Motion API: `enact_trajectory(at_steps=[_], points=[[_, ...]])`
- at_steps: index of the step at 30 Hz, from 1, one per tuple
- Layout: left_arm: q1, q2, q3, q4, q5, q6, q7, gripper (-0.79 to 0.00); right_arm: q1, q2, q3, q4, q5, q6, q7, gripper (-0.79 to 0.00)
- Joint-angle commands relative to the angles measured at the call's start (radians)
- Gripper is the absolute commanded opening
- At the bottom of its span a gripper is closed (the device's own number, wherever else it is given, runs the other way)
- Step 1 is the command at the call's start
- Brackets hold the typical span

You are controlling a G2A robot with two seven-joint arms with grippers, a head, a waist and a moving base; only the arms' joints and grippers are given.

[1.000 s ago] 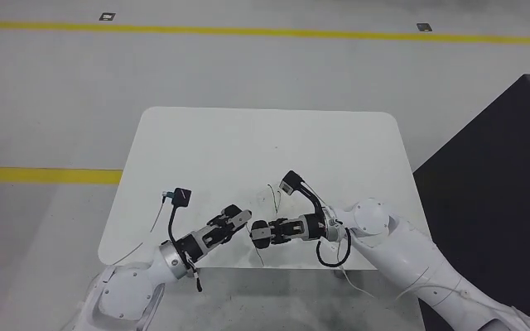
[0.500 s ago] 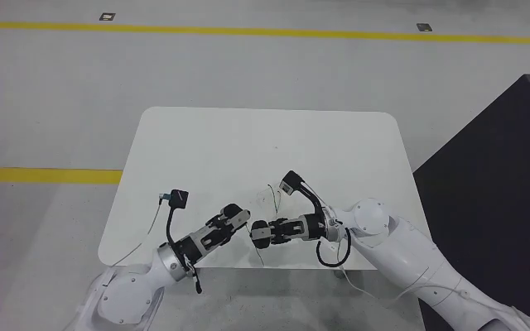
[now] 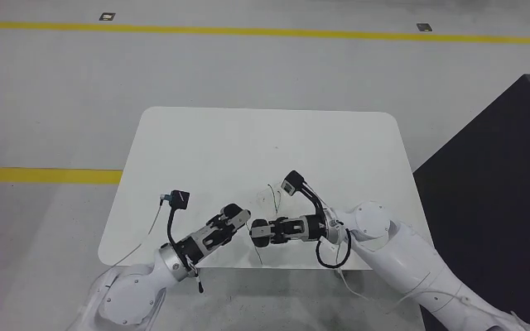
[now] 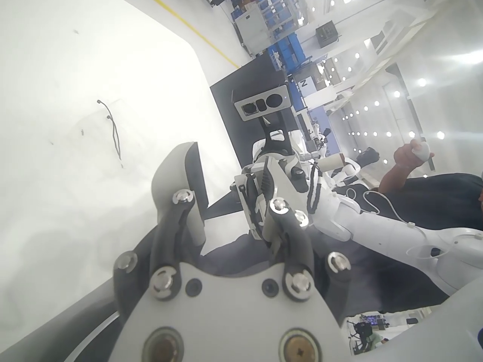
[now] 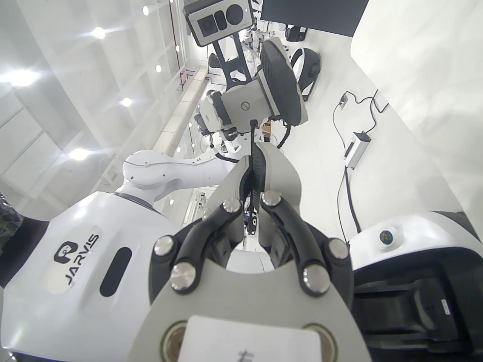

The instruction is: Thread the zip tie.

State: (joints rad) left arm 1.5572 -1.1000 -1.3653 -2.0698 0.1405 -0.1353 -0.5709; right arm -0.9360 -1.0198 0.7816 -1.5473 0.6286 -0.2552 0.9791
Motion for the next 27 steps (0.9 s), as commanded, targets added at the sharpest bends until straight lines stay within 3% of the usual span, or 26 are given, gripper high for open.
enact_trajectory(at_steps=[1,9,16,22,27], points=[[0.002,0.0,0.0,-0.002,0.002,-0.004,0.004,-0.493,-0.001,-0.002,0.006,0.003,0.004,0.003,-0.004,-0.785],[0.006,0.001,0.011,-0.01,0.005,-0.005,-0.005,-0.508,-0.013,-0.009,0.027,0.006,-0.001,0.005,0.001,-0.785],[-0.003,0.0,0.021,0.001,0.009,0.006,0.002,-0.566,-0.017,-0.017,0.033,0.005,-0.015,0.016,0.011,-0.785],[-0.001,0.001,0.021,-0.002,0.014,0.005,0.008,-0.705,-0.02,-0.023,0.044,0.007,-0.022,0.024,0.009,-0.785],[0.004,0.002,0.016,-0.004,0.009,0.001,0.004,-0.683,-0.027,-0.027,0.055,0.008,-0.031,0.029,0.003,-0.785]])
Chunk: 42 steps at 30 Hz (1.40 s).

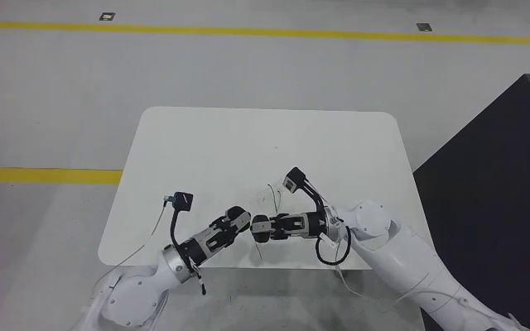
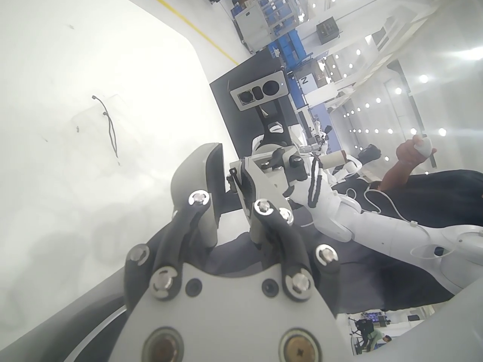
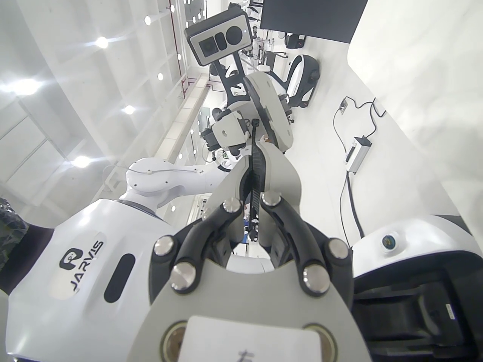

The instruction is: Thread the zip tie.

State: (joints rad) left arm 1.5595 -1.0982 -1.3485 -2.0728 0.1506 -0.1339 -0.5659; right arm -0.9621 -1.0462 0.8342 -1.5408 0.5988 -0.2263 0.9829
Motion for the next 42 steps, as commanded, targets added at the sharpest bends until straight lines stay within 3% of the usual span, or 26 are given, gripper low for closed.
enact_trajectory(at_steps=[1,7,14,17,19,23,26,31,42], points=[[0.002,0.0,-0.001,-0.003,-0.002,-0.001,-0.003,-0.674,0.0,-0.001,0.005,0.002,-0.005,0.001,0.0,-0.785],[0.004,0.002,-0.001,-0.004,-0.007,-0.007,-0.011,-0.662,-0.005,-0.006,0.012,0.007,-0.012,0.008,0.004,-0.785],[0.001,0.002,0.001,-0.002,-0.007,-0.004,-0.004,-0.776,-0.008,-0.012,0.019,0.006,-0.025,0.017,0.014,-0.785],[-0.001,0.002,0.004,-0.001,-0.009,-0.002,-0.003,-0.773,-0.009,-0.015,0.021,0.005,-0.03,0.019,0.018,-0.785],[-0.003,0.002,0.005,0.0,-0.006,-0.002,-0.001,-0.739,-0.009,-0.016,0.023,0.005,-0.033,0.02,0.021,-0.785],[-0.004,0.002,0.005,0.004,-0.005,0.001,0.005,-0.536,-0.014,-0.018,0.03,0.003,-0.037,0.018,0.025,-0.785],[-0.005,0.002,-0.004,0.005,-0.01,0.006,0.011,-0.486,-0.016,-0.02,0.032,-0.003,-0.051,0.016,0.035,-0.785],[-0.001,0.004,-0.014,0.003,-0.021,0.005,0.001,-0.496,-0.023,-0.022,0.037,-0.01,-0.062,0.022,0.037,-0.785],[0.001,0.004,0.005,0.006,0.007,0.012,0.0,-0.594,-0.033,-0.027,0.052,-0.011,-0.068,0.035,0.039,-0.785]])
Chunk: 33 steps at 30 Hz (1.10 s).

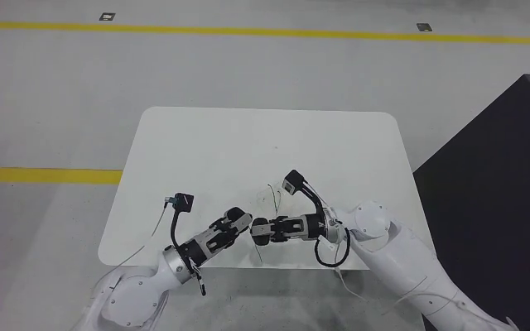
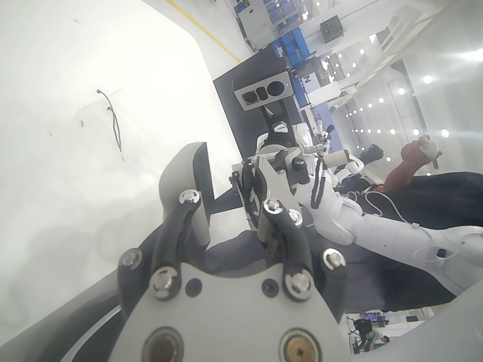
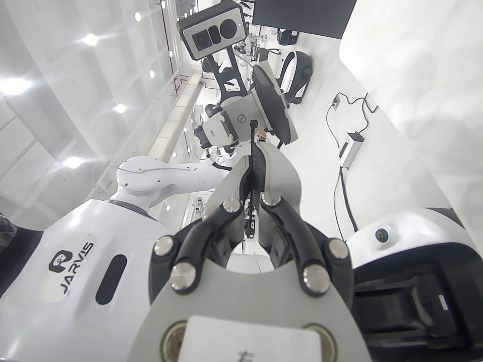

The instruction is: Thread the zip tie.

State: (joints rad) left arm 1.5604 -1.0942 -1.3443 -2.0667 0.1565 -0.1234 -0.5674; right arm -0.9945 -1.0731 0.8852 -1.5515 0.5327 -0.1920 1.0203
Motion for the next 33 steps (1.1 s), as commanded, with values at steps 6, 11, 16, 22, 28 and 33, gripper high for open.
enact_trajectory(at_steps=[6,11,16,22,28,33], points=[[-0.003,0.0,0.005,0.001,0.004,0.004,0.006,-0.723,-0.002,-0.005,0.006,0.002,-0.003,0.003,0.006,-0.785],[-0.004,0.0,0.006,0.0,0.007,0.003,0.008,-0.785,-0.002,-0.007,0.013,0.007,-0.004,0.003,0.007,-0.785],[-0.004,0.0,0.005,-0.004,0.007,-0.002,0.011,-0.785,-0.003,-0.01,0.019,0.01,-0.007,0.003,0.009,-0.785],[-0.005,0.002,-0.011,-0.003,-0.007,-0.006,0.011,-0.785,-0.013,-0.015,0.022,0.01,0.009,0.007,0.0,0.0],[-0.005,0.003,-0.028,0.004,-0.016,-0.006,0.016,-0.785,-0.021,-0.015,0.036,0.01,0.025,-0.012,0.014,0.0],[-0.001,0.001,-0.034,0.018,-0.118,-0.019,0.009,-0.785,-0.021,-0.015,0.036,0.01,0.025,-0.012,0.014,0.0]])
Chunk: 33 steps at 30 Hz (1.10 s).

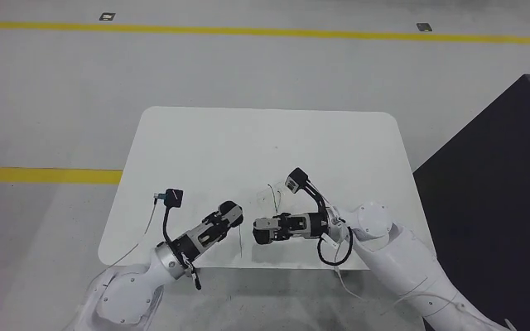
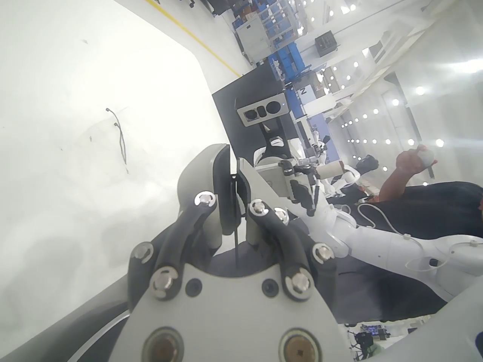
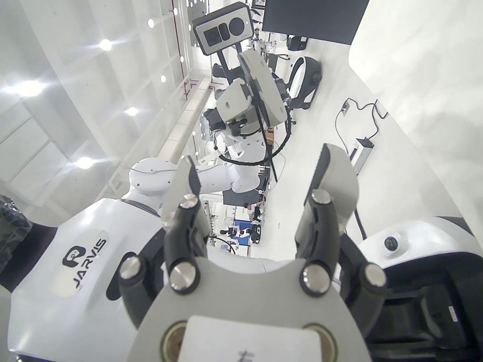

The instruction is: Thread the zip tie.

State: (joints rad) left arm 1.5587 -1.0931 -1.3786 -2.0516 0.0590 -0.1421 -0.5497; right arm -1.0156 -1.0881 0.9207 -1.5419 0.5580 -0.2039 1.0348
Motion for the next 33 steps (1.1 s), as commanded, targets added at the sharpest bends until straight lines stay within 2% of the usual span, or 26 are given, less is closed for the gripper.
enact_trajectory(at_steps=[1,6,9,12,15,20,23,26,28,29,30,33], points=[[0.0,0.0,0.0,0.003,-0.02,0.0,-0.009,-0.785,0.0,0.0,0.0,0.0,0.0,0.0,0.0,0.0],[0.0,0.0,0.0,0.003,-0.02,0.0,-0.009,-0.785,-0.006,0.0,-0.004,-0.004,-0.006,0.005,-0.002,0.0],[0.001,-0.001,-0.001,0.003,-0.023,0.002,0.002,-0.785,-0.014,0.002,-0.015,-0.026,-0.084,0.027,-0.001,0.0],[0.005,-0.003,-0.008,-0.006,0.002,0.028,0.074,-0.785,-0.02,-0.001,-0.033,-0.039,-0.174,0.039,-0.066,-0.108],[0.021,-0.007,0.0,-0.032,0.076,0.08,0.159,-0.785,-0.027,-0.008,-0.053,-0.053,-0.249,0.043,-0.162,-0.182],[0.061,-0.011,0.031,-0.083,0.232,0.137,0.267,-0.785,-0.037,-0.018,-0.066,-0.06,-0.233,0.015,-0.185,-0.206],[0.077,-0.013,0.052,-0.094,0.268,0.148,0.281,-0.785,-0.041,-0.019,-0.066,-0.066,-0.223,-0.008,-0.16,-0.265],[0.078,-0.015,0.067,-0.092,0.284,0.15,0.285,-0.785,-0.047,-0.021,-0.06,-0.073,-0.229,-0.016,-0.184,-0.329],[0.077,-0.017,0.077,-0.089,0.288,0.15,0.283,-0.785,-0.05,-0.023,-0.055,-0.075,-0.23,-0.016,-0.209,-0.342],[0.077,-0.017,0.081,-0.087,0.292,0.149,0.284,-0.785,-0.05,-0.024,-0.053,-0.078,-0.237,-0.021,-0.22,-0.4],[0.077,-0.018,0.086,-0.084,0.295,0.15,0.282,-0.785,-0.052,-0.025,-0.053,-0.078,-0.244,-0.024,-0.228,-0.422],[0.071,-0.02,0.092,-0.075,0.296,0.149,0.284,-0.785,-0.055,-0.027,-0.051,-0.084,-0.248,-0.023,-0.235,-0.44]])
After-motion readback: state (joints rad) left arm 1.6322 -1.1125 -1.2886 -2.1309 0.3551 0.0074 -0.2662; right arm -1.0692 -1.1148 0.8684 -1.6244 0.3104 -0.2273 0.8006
